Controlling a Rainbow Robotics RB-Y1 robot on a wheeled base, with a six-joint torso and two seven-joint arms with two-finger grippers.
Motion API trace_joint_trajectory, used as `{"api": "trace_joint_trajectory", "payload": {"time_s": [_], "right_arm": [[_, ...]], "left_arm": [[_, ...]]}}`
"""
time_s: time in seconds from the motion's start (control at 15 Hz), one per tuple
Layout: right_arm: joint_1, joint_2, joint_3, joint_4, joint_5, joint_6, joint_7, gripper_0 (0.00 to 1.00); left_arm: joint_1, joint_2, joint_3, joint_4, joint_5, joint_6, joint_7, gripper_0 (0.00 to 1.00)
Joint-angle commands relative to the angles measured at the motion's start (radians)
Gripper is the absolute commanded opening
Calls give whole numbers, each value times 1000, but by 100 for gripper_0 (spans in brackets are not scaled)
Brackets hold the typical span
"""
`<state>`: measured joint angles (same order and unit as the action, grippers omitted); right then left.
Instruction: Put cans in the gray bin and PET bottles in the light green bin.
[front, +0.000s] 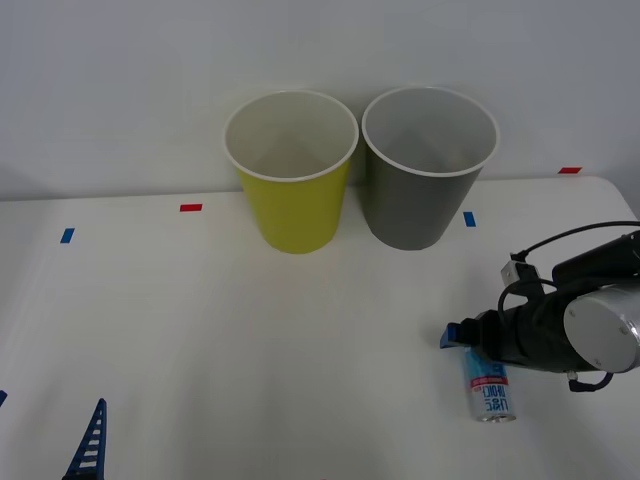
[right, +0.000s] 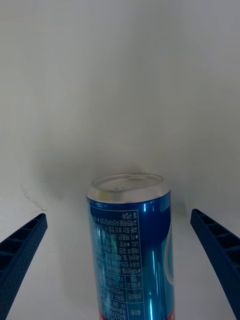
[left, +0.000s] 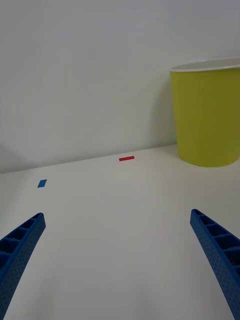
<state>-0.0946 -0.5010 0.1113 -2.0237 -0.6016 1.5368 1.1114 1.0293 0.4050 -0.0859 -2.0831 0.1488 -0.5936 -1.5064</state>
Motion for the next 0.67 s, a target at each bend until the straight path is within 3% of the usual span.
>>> {"api": "trace_joint_trajectory", "payload": {"time_s": [0.07, 0.67], "right_arm": [[-2, -5, 18, 0, 14, 0, -1, 100], [-39, -7, 93, 74, 75, -35, -13, 100]], "left_arm": [[0, 0, 0, 0, 0, 0, 0, 100], [0, 0, 0, 0, 0, 0, 0, 100]]}}
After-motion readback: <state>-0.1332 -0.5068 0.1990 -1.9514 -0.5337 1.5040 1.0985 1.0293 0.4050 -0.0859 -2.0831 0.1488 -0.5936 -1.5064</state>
